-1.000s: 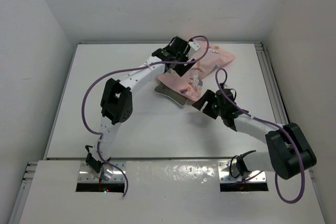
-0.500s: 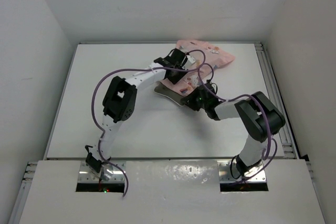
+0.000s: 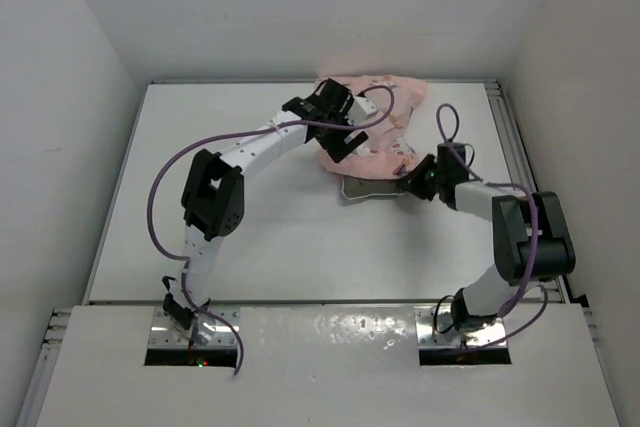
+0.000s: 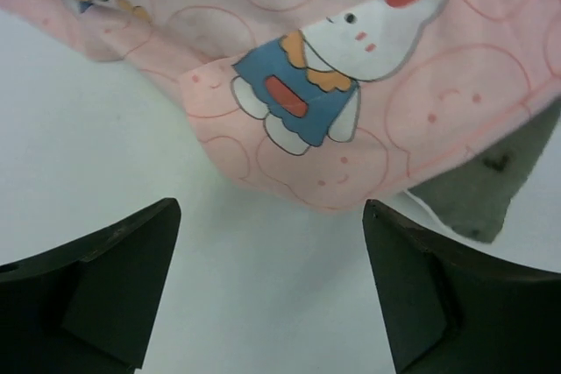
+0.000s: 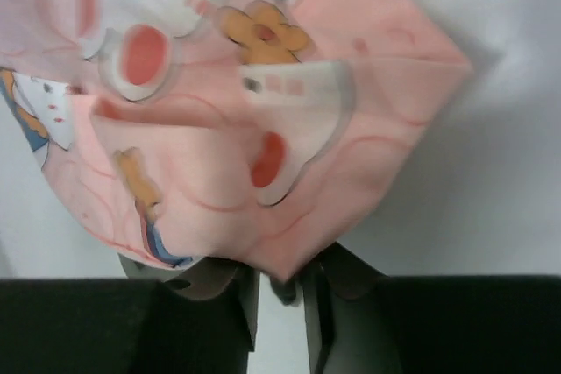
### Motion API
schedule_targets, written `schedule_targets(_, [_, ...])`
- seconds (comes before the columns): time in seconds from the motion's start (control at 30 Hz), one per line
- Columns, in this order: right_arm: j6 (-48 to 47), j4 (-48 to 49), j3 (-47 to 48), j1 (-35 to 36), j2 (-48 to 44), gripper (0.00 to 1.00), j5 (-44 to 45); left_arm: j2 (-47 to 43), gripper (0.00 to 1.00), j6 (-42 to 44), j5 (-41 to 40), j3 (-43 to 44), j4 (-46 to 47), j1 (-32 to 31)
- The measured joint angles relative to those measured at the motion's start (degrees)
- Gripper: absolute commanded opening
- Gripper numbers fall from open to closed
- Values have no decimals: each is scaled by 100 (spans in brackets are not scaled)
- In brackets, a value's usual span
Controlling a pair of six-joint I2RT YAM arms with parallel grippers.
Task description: Put the pillow into the pillowcase
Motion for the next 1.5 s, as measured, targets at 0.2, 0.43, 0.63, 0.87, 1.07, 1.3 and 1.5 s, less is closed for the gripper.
schedule_targets(0.2, [-1823,-1405,1165,-782,-219,63,-734,131,88,-72,966,149,-247,-85])
schedule_targets(0.43, [-1233,-758,-483,-1392,-1609,66,-1115,501,89,-72,1617,321,275,-210])
schedule_targets(0.63, [175,444,-2061,-254,-1958,66,-820,973,89,234,1545,374,247,-363])
schedule_targets(0.87, [1519,1781,-2288,774,-1526,67,146,1043,10,190,1257,225,319,-433])
schedule_targets(1.07, [2468,3075,-2041,1110,-192,66,544,1040,0,229,1180,417,118,-433])
schedule_targets(1.3, [3390,4837,-1672,1261,1209,69,844,1023,4,232,1375,970,-485,-433])
schedule_targets(1.5, [3340,4905,-1384,1368,1445,24,1191,1014,0,247,1458,1086,-850,-426])
